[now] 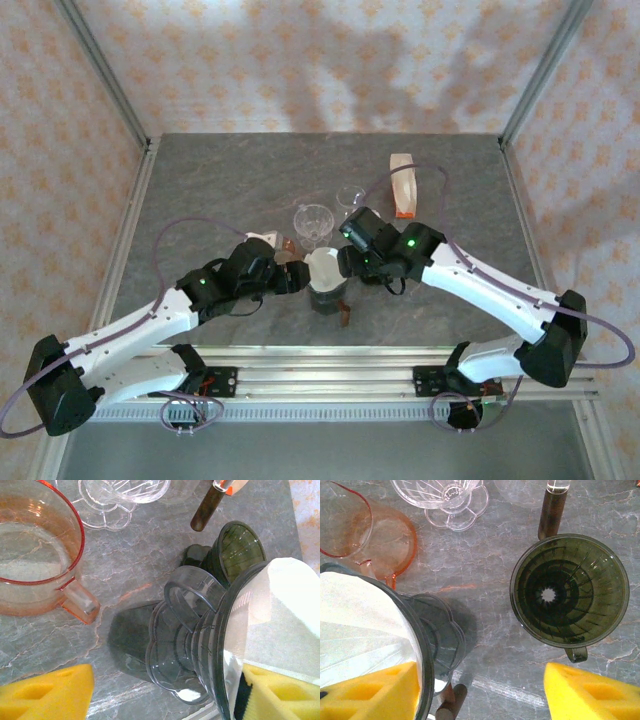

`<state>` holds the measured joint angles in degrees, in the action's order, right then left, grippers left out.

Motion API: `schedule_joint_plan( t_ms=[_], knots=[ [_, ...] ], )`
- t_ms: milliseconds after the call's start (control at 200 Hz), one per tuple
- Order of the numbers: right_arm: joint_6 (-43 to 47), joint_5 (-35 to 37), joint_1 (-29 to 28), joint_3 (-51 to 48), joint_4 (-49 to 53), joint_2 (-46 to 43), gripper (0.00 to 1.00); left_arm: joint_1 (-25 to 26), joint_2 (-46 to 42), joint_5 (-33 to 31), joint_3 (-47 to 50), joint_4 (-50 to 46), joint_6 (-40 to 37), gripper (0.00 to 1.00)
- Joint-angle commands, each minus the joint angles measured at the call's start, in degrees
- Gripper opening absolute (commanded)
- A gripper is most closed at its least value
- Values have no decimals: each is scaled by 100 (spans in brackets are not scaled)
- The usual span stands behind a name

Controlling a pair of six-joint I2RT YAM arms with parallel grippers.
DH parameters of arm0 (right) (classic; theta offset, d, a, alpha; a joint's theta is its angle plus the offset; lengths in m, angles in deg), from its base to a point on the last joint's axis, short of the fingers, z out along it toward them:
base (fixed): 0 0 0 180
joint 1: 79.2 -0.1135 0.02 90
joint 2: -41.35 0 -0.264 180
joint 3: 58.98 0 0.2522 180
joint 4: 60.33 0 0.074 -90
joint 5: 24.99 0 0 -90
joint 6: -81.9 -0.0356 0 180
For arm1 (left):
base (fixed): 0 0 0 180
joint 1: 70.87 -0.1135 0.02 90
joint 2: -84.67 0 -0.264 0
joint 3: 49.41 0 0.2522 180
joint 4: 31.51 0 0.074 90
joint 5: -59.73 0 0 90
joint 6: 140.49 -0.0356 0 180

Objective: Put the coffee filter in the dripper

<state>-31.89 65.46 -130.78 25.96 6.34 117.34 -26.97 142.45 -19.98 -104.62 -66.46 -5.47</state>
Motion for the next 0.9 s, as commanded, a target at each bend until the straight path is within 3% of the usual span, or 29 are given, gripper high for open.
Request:
schedule_joint_plan(
  t_ms=[0,275,581,786,896],
  knots=[
    [-50,167,37,9,67,-124,70,46,-86,-21,-89,-175,42,74],
    [-27,138,36,114,36,-189,74,46,-271,-66,-164,-237,23,85],
    [-15,262,37,331,158,-367,75,41,-503,-171,-357,-334,8,89],
    [-62,418,35,217,79,-784,73,18,-885,-672,-519,-713,-161,88],
    [-89,517,41,-240,-254,-1399,69,-378,-1154,-763,-400,-858,-179,79]
  ],
)
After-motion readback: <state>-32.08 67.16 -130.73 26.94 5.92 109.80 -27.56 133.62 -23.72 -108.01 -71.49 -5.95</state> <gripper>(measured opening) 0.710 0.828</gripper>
